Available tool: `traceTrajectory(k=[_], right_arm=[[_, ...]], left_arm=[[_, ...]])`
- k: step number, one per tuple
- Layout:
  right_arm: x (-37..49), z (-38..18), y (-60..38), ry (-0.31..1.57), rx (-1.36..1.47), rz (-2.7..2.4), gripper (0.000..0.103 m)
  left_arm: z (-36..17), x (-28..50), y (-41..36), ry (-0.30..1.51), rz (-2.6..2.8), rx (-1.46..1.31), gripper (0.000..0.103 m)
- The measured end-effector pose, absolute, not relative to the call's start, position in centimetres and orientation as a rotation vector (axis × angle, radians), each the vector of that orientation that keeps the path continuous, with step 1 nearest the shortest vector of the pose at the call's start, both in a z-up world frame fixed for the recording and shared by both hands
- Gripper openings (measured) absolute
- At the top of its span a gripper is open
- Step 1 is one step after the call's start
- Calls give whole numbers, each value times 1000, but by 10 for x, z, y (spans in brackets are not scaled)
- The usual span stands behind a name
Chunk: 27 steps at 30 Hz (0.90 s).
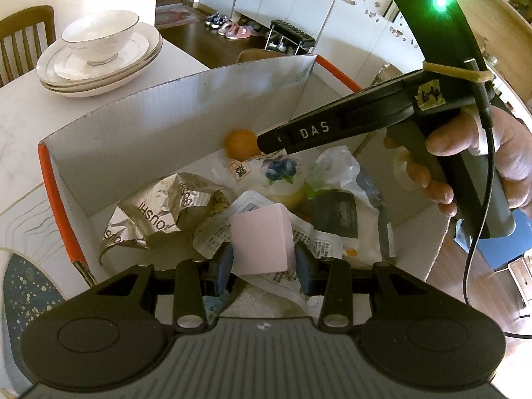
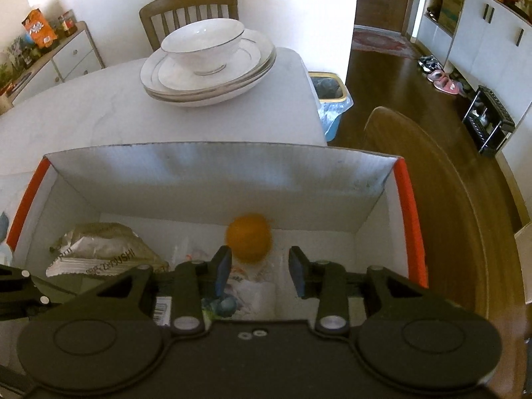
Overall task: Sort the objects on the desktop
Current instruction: 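Lower and open both tools to drop the pink block and orange into the box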
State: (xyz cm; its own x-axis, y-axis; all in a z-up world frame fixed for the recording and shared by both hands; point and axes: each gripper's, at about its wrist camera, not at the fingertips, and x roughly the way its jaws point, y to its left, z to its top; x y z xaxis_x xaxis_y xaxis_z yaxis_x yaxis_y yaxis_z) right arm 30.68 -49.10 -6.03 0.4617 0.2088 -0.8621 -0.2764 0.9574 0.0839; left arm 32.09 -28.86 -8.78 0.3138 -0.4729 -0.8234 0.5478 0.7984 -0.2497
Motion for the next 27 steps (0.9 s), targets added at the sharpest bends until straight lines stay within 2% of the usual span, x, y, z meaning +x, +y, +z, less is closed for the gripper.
traceTrajectory(k=[2, 9, 12, 15, 18, 27], right_arm=[[304, -59, -493, 1044, -67, 296, 40], [287, -40, -500, 999, -44, 314, 46], [277, -30, -506, 974, -20, 326, 51], [265, -19, -511, 955, 32, 347, 52], [251, -9, -515, 933, 68, 357, 52], [207, 9, -502, 857, 26, 353, 53]], left_arm=[[-87, 319, -288, 1050, -672, 81, 39], [-77, 314, -281, 1017, -687, 51, 51], [-71, 311, -277, 1005, -692, 36, 52], [-65, 308, -271, 988, -698, 17, 53], [-58, 303, -263, 970, -689, -1, 61], [-36, 286, -240, 880, -648, 5, 61]])
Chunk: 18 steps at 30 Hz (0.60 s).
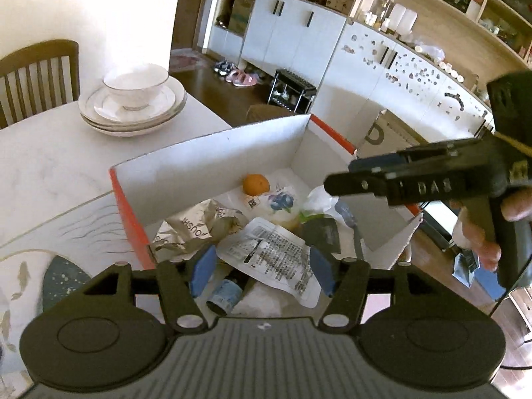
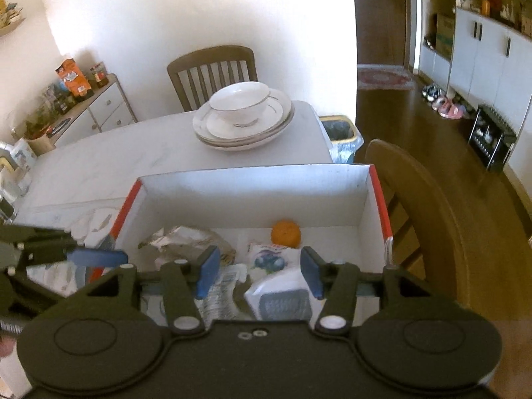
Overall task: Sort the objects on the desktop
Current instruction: 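Lower and open both tools to drop the pink block and orange into the box, then withdraw both open tools up and away from the box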
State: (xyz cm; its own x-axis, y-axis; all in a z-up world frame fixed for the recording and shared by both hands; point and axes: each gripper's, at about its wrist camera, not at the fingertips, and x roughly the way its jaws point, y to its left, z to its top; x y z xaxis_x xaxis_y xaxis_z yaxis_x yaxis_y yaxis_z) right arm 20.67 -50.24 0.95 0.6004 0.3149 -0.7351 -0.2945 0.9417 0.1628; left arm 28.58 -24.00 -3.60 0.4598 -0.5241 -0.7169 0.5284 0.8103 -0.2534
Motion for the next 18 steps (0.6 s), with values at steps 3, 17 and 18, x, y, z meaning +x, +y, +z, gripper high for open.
traceTrajectory(k=[3, 17, 18], right_arm=[[193, 12, -496, 837, 16, 350, 54], [138, 19, -473, 737, -3, 272, 66], [134, 18, -471, 733, -2, 268, 68]], left_arm=[[-30, 279, -234, 865, -651, 7, 61], [-20, 256, -204, 812, -678, 8, 70], [-19, 254, -203, 809, -679, 7, 71]])
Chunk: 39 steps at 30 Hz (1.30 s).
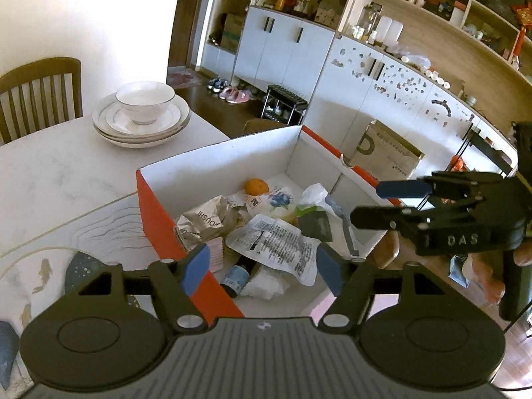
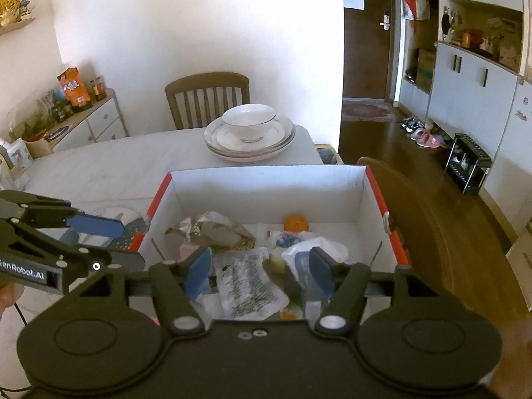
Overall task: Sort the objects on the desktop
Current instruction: 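Withdraw both open tools up and away from the box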
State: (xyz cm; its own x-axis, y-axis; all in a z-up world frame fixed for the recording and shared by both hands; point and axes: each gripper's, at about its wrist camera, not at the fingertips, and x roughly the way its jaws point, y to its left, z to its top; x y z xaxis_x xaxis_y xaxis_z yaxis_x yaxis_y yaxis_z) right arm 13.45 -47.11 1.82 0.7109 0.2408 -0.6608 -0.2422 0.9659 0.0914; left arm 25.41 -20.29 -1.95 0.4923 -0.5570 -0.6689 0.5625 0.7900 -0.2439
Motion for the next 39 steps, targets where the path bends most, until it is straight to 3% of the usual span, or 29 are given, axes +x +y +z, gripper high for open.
traceTrajectory(k=[4, 10, 16, 23, 39], right_arm=[[119, 18, -461, 713, -20, 264, 74], [100, 22, -451, 678, -6, 247, 83], [83, 23, -444, 654, 17, 235, 92], [65, 25, -437, 624, 56, 219, 102], [27, 37, -426, 552, 50, 186, 102]], left_arm=[[-17, 247, -197, 801, -678, 14, 71], [-14, 236, -190, 773, -661, 51, 83], [-13, 225, -184, 750, -648, 88, 103], [-12, 213, -174, 741, -649, 91, 103], [-6, 178, -172, 662, -702, 164, 103]])
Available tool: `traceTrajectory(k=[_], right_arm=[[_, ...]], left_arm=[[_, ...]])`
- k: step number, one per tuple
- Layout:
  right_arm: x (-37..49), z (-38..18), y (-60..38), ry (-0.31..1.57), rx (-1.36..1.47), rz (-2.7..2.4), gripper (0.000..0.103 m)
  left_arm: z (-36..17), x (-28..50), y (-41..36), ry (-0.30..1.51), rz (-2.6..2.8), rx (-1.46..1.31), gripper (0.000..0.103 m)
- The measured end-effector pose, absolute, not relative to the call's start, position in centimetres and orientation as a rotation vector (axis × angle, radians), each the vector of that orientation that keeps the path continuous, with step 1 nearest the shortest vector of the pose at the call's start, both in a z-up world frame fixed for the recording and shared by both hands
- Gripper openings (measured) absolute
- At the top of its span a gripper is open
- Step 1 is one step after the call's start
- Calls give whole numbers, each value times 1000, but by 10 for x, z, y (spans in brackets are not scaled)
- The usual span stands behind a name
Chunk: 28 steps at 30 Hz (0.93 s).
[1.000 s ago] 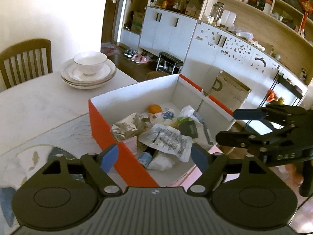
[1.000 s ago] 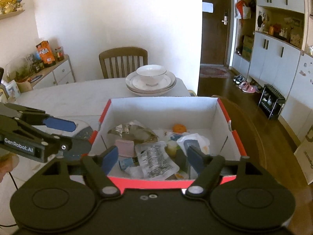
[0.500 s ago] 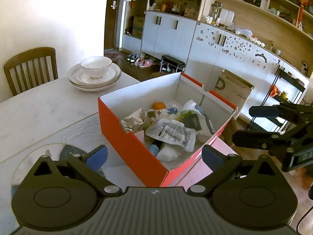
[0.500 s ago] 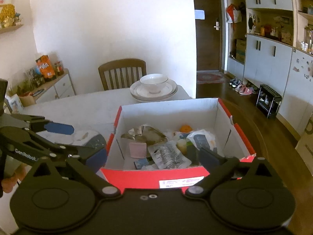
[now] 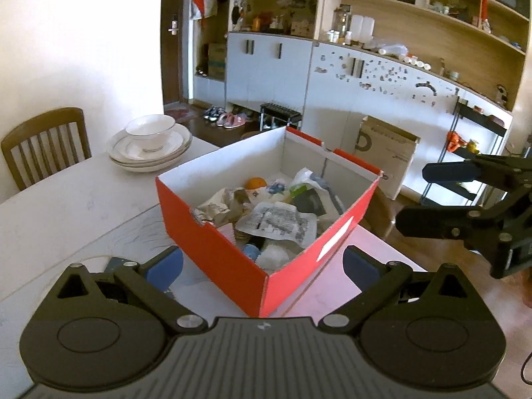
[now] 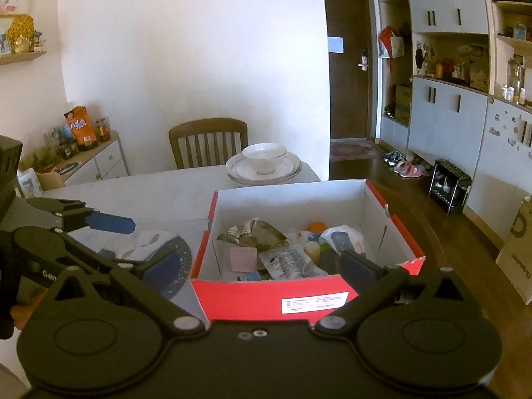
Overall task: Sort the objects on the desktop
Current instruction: 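Withdraw both open tools up and away from the box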
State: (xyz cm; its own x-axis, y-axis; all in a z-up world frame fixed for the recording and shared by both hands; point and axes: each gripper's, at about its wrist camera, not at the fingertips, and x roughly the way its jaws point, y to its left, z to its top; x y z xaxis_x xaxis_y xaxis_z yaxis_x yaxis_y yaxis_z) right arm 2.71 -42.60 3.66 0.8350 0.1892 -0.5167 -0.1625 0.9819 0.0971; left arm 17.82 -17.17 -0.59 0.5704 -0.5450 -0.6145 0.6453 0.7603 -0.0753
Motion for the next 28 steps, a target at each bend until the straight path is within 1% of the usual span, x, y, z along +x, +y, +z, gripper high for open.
traceTrajectory(k=[28], right_arm=[[40, 28, -438, 572, 54, 197, 102]], left_arm=[[-18, 190, -192, 699, -665, 176, 103]])
